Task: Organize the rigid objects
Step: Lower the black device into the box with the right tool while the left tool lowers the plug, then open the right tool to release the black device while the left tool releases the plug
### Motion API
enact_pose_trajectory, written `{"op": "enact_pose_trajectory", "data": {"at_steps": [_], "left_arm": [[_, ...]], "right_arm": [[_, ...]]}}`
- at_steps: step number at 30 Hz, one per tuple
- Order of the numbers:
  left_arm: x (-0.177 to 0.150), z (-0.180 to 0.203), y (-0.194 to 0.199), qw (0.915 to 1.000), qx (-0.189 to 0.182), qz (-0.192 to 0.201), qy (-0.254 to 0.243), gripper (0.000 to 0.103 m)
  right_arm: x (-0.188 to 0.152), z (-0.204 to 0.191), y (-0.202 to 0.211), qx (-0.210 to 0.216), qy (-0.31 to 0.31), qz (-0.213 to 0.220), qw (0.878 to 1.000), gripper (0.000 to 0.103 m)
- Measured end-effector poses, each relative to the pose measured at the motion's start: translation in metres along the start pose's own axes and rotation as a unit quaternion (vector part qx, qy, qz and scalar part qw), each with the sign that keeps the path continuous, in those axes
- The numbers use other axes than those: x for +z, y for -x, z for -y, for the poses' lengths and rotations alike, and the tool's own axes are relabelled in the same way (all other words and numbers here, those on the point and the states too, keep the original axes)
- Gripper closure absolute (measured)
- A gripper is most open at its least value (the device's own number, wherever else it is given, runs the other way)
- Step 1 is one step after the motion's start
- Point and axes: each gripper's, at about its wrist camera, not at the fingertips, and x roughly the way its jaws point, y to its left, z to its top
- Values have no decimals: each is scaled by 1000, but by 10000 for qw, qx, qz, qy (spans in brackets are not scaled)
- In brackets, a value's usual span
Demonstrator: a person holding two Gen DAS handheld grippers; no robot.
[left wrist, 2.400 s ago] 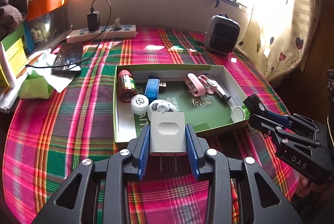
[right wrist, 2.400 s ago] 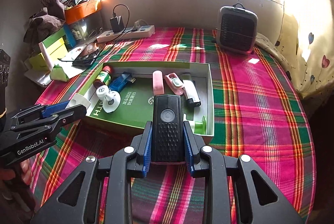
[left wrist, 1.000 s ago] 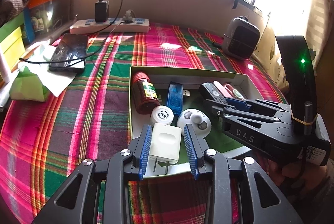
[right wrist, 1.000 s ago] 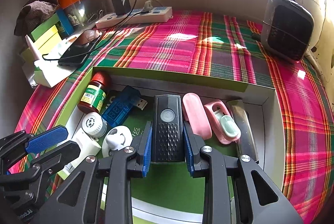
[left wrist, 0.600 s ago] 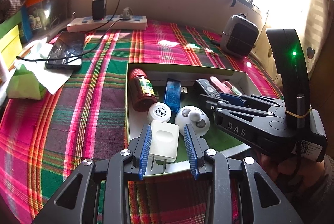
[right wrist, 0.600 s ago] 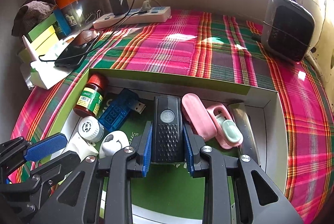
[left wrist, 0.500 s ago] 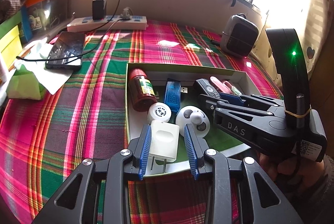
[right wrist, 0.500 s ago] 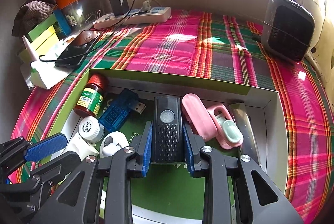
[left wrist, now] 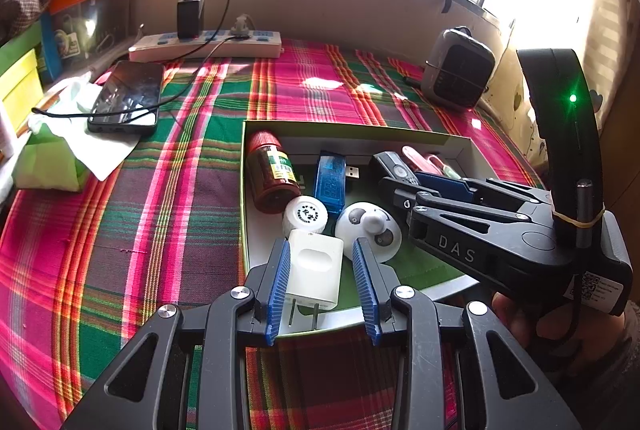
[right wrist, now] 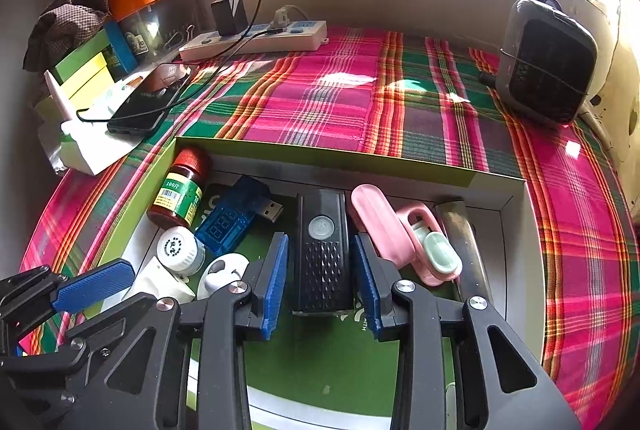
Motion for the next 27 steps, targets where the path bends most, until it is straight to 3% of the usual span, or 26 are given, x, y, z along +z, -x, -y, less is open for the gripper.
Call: {"op": "enact_pose_trajectory", "data": {"at_steps": [18, 27], "left_arm": [[0, 0, 1, 10000, 1, 4, 0, 72], [3, -5, 9, 9999, 43, 96, 105, 72]], "right_arm": [[0, -1, 7, 27, -27, 91, 10000, 67], [-1, 8, 34, 141, -115, 365, 9992, 63]]}}
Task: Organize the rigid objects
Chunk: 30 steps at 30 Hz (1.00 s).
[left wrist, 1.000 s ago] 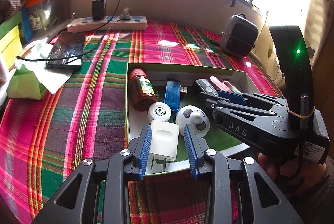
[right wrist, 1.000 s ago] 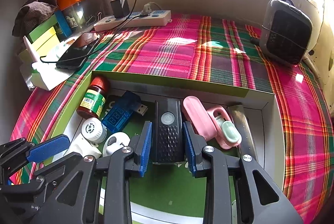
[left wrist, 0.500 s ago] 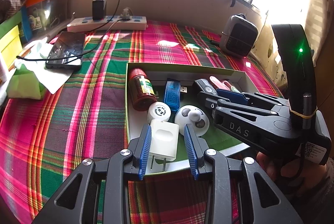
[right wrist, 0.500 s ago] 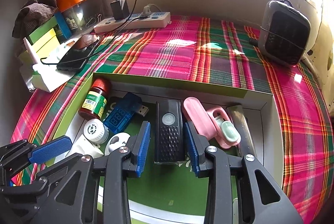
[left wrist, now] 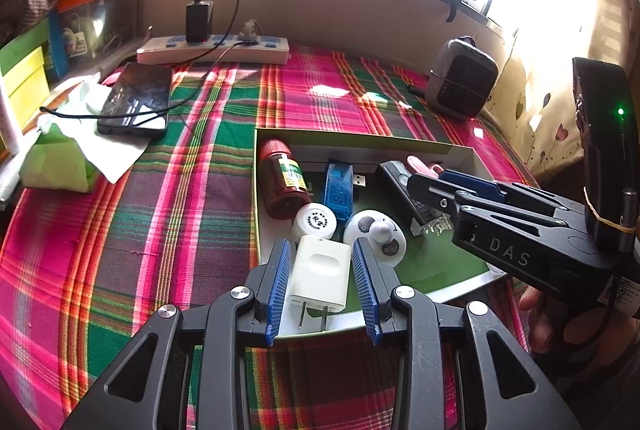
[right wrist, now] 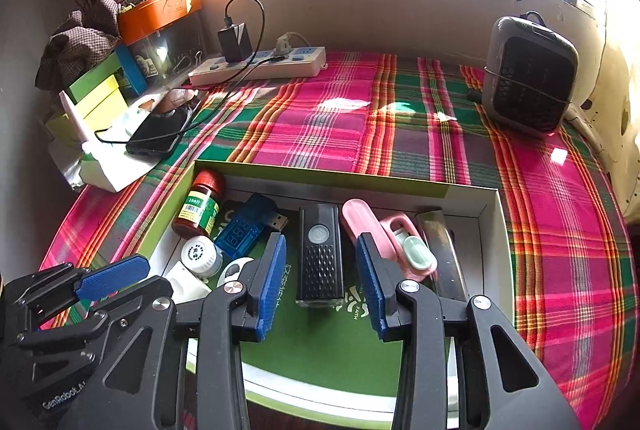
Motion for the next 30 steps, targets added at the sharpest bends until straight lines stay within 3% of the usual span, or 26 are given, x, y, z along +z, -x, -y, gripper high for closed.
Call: {"op": "enact_pose_trajectory", "data": {"at_steps": [13, 30], "left_arm": [[4, -7, 13, 9999, -5, 150, 71, 71], [-3, -21, 33, 9994, 131, 272, 185, 71]], "right_arm": [[-2, 36, 59, -263, -284, 500, 9980, 60], [-30, 64, 89, -574, -634, 588, 9946, 59]]}}
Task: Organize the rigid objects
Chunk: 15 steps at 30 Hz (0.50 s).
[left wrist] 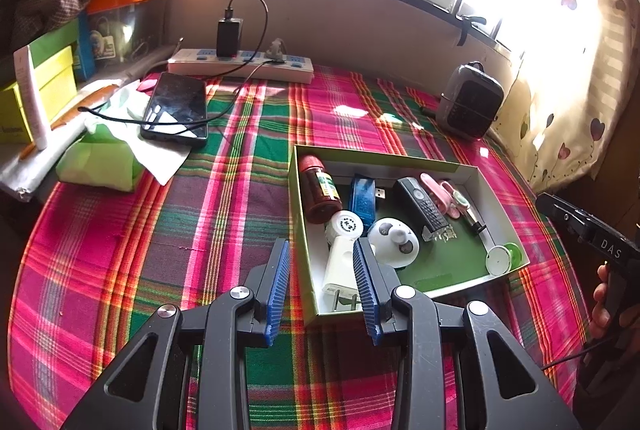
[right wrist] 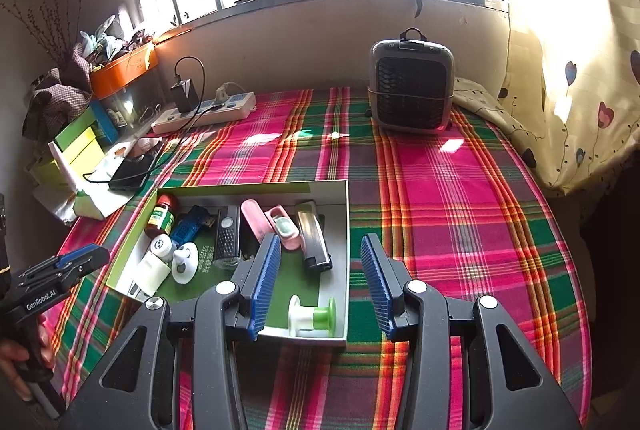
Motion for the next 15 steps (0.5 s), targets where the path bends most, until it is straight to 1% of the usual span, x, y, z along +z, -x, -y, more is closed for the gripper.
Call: {"op": "enact_pose_trajectory", "data": {"at_steps": [8, 13, 15], "left_arm": [[-10, -6, 12, 9999, 102, 15, 21, 71], [-21, 0, 21, 9999, 109, -4, -54, 70], [-26, 3, 23, 9999, 115, -44, -84, 69]], "right_arm": [[-24, -10, 5, -26, 135, -136, 9998, 59], [-38, -18, 11, 33, 167, -195, 9997, 59], [-45, -20, 12, 9, 157, -224, 9996, 59]]}}
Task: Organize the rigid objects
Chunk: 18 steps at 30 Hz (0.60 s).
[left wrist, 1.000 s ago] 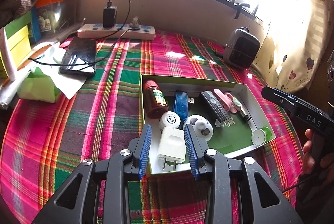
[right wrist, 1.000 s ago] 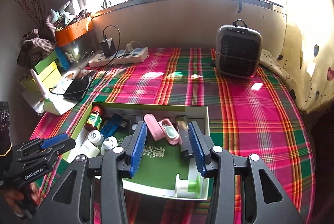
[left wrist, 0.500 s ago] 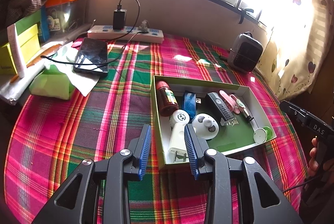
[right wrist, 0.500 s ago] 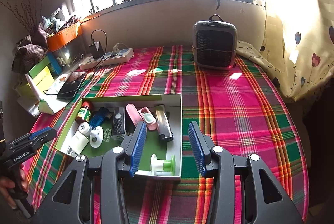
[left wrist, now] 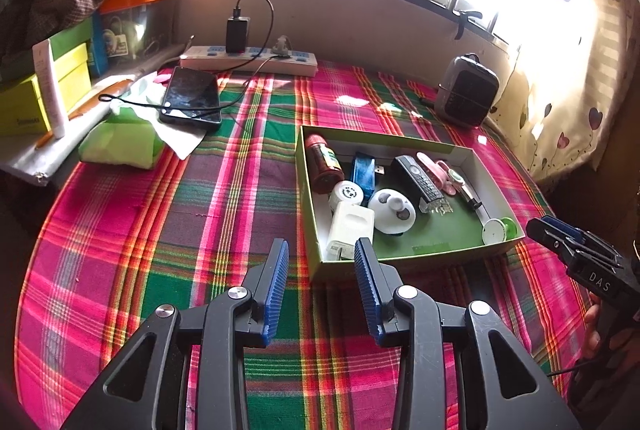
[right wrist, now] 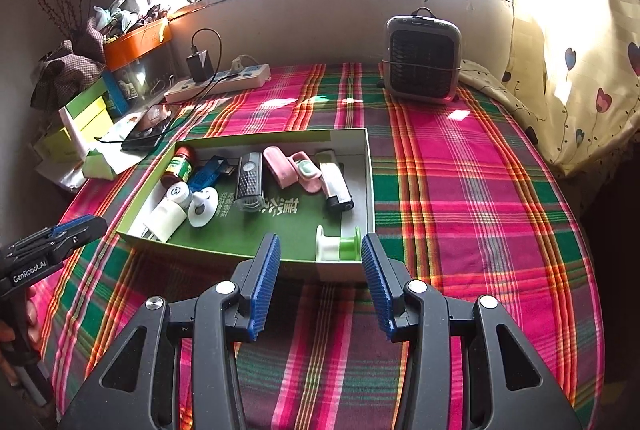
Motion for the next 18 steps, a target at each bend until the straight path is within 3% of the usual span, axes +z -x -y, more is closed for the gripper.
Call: {"op": "enact_pose_trajectory", "data": {"at_steps": [18], "left_arm": [[-52, 48, -15, 9973, 77, -570, -456, 67]], "right_arm": [[-50, -26, -22, -327, 398, -678, 9964, 52]]}}
